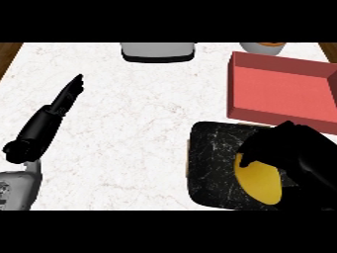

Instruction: Pick the lemon from the tray and place it in the cardboard box

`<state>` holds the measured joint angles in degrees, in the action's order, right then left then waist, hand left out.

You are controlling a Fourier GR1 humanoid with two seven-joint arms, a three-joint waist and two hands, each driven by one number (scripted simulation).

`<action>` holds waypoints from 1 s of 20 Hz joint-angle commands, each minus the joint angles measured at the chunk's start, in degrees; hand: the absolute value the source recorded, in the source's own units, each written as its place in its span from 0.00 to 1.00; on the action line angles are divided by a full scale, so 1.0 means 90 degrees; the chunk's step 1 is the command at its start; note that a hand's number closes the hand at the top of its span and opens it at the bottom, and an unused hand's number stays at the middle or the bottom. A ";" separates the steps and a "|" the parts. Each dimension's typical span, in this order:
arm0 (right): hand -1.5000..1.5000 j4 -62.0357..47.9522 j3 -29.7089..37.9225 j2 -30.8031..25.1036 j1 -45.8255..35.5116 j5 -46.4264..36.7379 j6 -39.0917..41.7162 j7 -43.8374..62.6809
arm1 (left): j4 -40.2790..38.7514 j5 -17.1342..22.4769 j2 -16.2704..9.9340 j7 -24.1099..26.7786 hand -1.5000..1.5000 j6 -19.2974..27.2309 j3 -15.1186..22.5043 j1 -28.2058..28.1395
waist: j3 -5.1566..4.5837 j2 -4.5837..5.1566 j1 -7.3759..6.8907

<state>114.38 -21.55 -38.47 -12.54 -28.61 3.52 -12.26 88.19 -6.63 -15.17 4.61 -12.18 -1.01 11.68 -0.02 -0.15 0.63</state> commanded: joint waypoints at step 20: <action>1.00 -0.6181 0.1427 -0.0369 -0.3324 -0.0282 0.1421 -0.0439 | -0.0151 0.0026 0.0129 -0.0071 0.50 -0.0240 0.0001 0.0465 | 0.0003 0.0131 -0.0353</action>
<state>68.17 -5.75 -40.11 -39.55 -27.38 12.85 -13.16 88.19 -7.19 -14.16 4.02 -13.62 -0.62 13.89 -0.02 0.62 -2.04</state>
